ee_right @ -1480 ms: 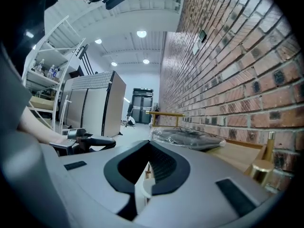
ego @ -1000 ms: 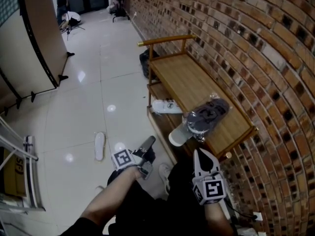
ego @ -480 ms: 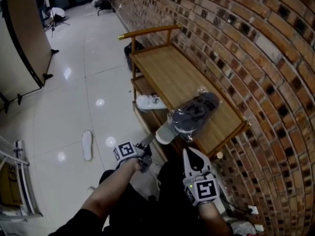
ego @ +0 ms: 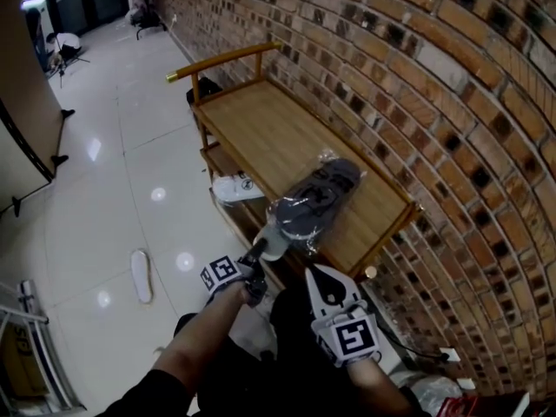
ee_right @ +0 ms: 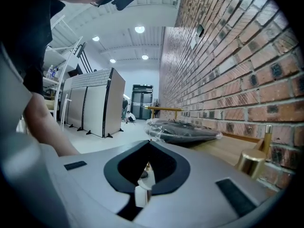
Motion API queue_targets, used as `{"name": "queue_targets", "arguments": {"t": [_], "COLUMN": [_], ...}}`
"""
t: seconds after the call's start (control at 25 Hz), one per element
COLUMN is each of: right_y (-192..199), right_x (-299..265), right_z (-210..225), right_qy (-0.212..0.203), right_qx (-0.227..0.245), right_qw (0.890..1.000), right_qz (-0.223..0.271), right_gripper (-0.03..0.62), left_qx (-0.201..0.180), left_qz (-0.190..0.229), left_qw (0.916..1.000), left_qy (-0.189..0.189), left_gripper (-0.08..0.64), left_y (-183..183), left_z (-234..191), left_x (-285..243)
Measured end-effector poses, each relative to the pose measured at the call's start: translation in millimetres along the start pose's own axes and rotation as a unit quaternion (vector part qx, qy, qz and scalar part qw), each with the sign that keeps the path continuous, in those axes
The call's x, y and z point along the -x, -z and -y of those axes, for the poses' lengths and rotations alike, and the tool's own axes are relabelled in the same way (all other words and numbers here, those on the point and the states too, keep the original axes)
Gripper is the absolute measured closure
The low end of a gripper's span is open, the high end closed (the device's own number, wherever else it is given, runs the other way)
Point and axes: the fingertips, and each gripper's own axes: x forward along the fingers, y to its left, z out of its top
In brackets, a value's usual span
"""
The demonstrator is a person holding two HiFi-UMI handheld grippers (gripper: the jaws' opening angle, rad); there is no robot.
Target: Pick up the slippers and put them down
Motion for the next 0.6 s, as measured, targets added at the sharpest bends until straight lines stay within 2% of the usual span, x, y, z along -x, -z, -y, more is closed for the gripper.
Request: {"name": "queue_targets", "arguments": {"t": [0.04, 0.08, 0.16, 0.32, 0.48, 0.6], "right_y": [-0.3, -0.8, -1.7, -3.0, -12.1, -22.0], "right_x": [0.8, 1.0, 1.1, 3.5, 4.5, 6.1], "right_z": [0.6, 0.9, 2.0, 1.3, -14.1, -31.5], "right_qy": [0.001, 0.003, 0.006, 0.01, -0.008, -0.028], "right_qx": [-0.001, -0.001, -0.006, -0.017, -0.014, -0.013], "right_qw": [1.0, 1.0, 1.0, 1.0, 1.0, 0.999], "right_qz": [0.0, 0.001, 0.004, 0.006, 0.018, 0.038], "right_gripper": [0.582, 0.583, 0.581, 0.581, 0.581, 0.581], "left_qx": [0.003, 0.007, 0.012, -0.004, -0.015, -0.044], "left_qz": [0.002, 0.004, 0.001, 0.008, 0.035, 0.051], "left_qw": [1.0, 1.0, 0.9998, 0.9994, 0.9982, 0.9968], "left_qy": [-0.005, -0.001, 0.017, 0.033, 0.046, 0.043], "left_gripper": [0.43, 0.491, 0.497, 0.499, 0.499, 0.499], "left_y": [1.4, 1.2, -1.2, -9.3, -24.6, -37.4], "left_z": [-1.0, 1.6, 12.6, 28.6, 42.9, 52.3], "left_x": [1.1, 1.8, 2.4, 14.8, 45.0, 73.6]}}
